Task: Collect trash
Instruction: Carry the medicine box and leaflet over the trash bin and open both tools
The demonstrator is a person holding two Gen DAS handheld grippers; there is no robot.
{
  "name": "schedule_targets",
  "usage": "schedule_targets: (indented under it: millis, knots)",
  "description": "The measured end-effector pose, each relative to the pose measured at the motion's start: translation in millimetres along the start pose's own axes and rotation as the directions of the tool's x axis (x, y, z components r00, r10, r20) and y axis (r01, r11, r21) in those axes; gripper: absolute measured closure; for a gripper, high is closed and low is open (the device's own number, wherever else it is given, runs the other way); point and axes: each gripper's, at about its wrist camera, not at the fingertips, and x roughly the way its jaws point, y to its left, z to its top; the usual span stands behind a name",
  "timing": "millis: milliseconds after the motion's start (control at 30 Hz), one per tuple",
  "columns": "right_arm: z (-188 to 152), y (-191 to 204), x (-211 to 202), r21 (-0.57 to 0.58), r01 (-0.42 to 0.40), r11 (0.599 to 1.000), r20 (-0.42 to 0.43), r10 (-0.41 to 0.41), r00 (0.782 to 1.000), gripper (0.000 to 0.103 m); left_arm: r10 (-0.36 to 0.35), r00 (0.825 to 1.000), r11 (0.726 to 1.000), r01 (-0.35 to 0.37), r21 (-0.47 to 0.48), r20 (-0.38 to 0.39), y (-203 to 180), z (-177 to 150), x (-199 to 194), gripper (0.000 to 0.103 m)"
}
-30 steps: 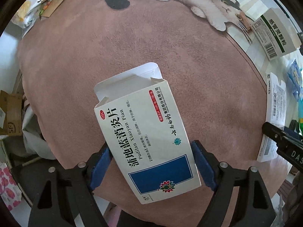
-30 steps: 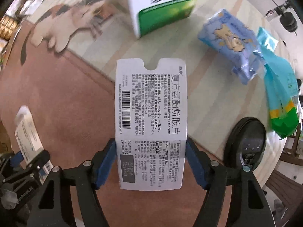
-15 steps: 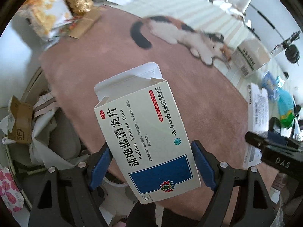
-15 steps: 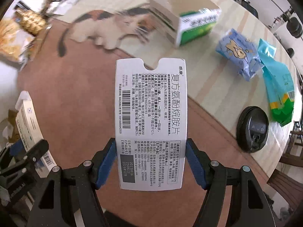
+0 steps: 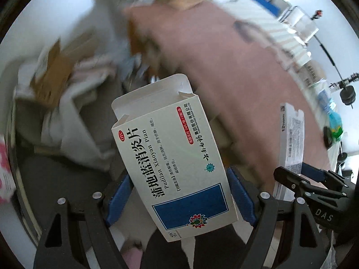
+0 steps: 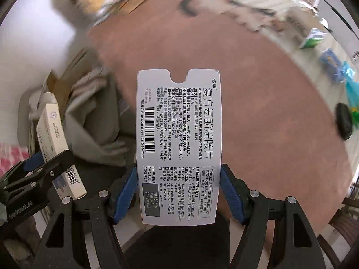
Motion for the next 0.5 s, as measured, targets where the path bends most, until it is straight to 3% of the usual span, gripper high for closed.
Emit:
schedule_targets:
  millis: [100, 233, 367, 500]
  knots:
    - [-34, 41, 38, -0.040, 0.001, 0.999, -0.058, -0.004, 0.998, 0.030, -0.004, 0.998, 0.997, -0.002, -0.081, -0.067, 44, -28, 29, 0.022]
    - [-62, 67, 97, -0.072, 0.014, 0.997, -0.136, -0.024, 0.990, 0.030, -0.038, 0.989, 0.987, 0.014, -0.159, -0.146, 80, -50, 75, 0.022]
    - [-84, 79, 166, -0.081, 0.014, 0.997, -0.218, -0.032, 0.975, 0.030, -0.176, 0.959, 0.945, 0.101, -0.311, -0.224, 120, -67, 143, 0.022]
    - [-85, 80, 235, -0.086, 0.017, 0.996, -0.260, -0.039, 0.965, 0.030, -0.278, 0.926, 0.904, 0.162, -0.396, -0.256, 142, -72, 206, 0.022]
